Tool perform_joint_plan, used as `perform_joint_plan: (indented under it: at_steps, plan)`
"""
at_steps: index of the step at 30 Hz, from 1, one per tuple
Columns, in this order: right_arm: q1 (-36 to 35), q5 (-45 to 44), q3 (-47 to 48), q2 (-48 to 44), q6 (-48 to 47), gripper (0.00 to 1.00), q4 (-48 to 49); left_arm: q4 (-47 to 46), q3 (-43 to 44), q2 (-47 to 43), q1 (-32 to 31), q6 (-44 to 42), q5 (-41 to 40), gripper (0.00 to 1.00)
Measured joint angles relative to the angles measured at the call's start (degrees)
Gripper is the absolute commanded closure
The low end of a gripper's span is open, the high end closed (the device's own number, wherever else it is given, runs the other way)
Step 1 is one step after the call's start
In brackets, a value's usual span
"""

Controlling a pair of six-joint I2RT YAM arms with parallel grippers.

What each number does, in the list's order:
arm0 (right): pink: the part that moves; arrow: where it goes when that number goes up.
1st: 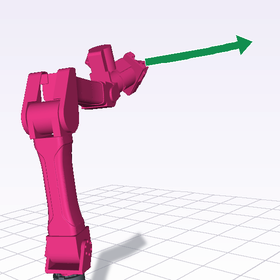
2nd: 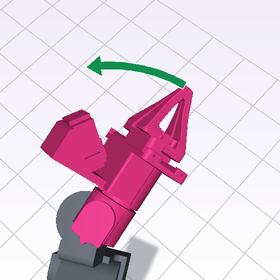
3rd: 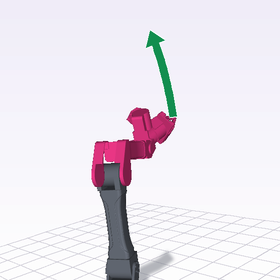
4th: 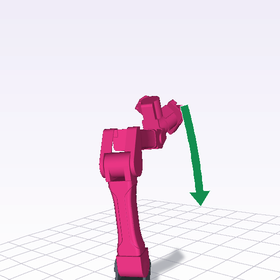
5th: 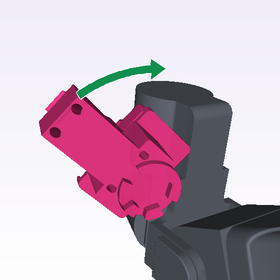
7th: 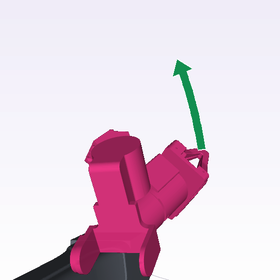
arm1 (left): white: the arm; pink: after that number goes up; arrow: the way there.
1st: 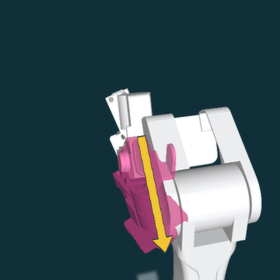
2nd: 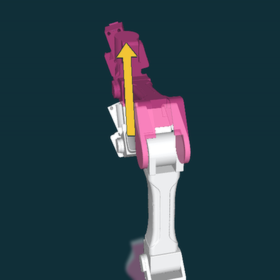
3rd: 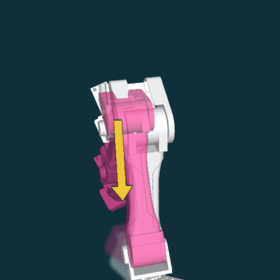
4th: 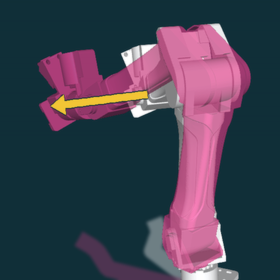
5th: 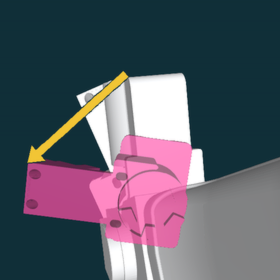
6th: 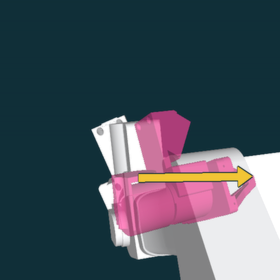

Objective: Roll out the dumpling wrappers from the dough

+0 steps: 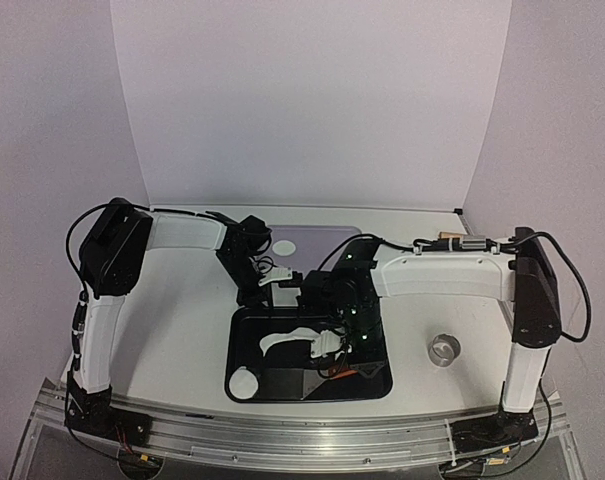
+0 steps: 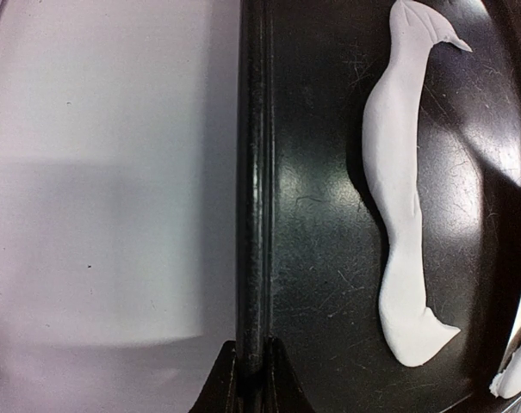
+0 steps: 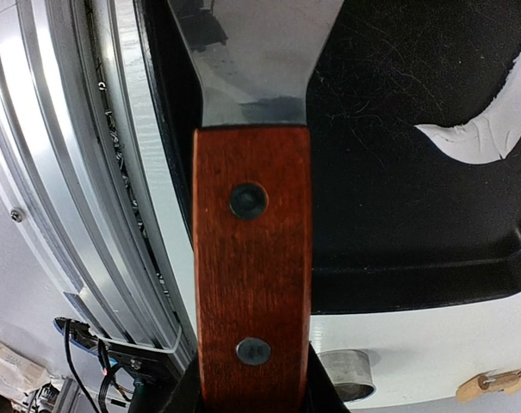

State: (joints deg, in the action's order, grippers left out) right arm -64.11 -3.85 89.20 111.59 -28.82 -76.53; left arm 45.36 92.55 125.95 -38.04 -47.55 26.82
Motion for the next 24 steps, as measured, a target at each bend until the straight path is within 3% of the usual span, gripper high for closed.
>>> perform_joint_plan:
  at_steps: [10,17,24]
  plan:
    - [1.11,0.89,-5.02,-0.63,0.89,1.0,3.11,0.11,0.0,0.0,-0.12,-0.33,0.59,1.0]
    - [3.64,4.82,-13.18,-7.71,1.95,1.0,6.31,0.11,0.0,0.0,-0.17,-0.42,0.71,1.0]
    - [3.73,6.69,-15.49,-11.36,2.52,1.0,8.32,0.13,0.0,0.0,-0.15,-0.39,0.69,1.0]
